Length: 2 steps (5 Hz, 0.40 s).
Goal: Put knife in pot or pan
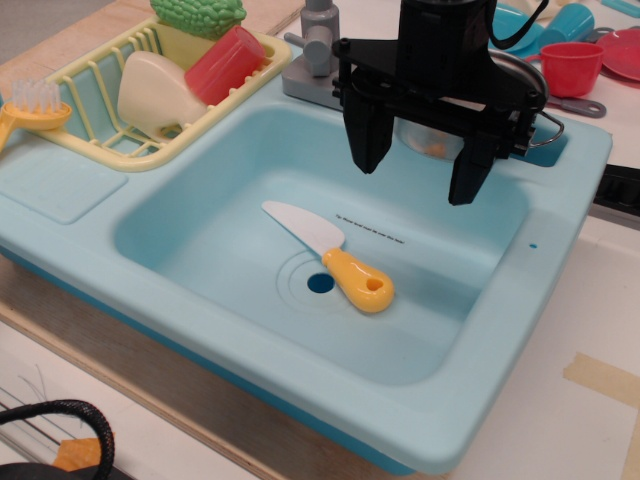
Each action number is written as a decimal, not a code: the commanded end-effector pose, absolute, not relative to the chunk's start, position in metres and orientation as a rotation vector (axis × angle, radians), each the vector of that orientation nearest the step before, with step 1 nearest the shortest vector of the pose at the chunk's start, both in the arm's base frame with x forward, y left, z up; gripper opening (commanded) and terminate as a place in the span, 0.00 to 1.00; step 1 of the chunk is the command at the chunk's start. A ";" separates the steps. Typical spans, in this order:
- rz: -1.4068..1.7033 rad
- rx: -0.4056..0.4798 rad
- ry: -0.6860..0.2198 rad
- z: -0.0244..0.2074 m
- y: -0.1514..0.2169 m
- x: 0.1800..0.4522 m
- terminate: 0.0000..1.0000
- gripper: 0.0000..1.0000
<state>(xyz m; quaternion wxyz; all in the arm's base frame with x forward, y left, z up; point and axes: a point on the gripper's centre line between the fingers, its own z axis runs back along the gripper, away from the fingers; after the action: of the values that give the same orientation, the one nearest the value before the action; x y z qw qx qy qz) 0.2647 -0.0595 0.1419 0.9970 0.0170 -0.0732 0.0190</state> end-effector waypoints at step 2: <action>0.209 0.083 -0.208 0.140 -0.065 0.257 0.00 1.00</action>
<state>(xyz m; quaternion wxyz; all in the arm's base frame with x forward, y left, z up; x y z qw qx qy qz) 0.2506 -0.0651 0.1289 0.9843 0.0474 -0.0896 0.1445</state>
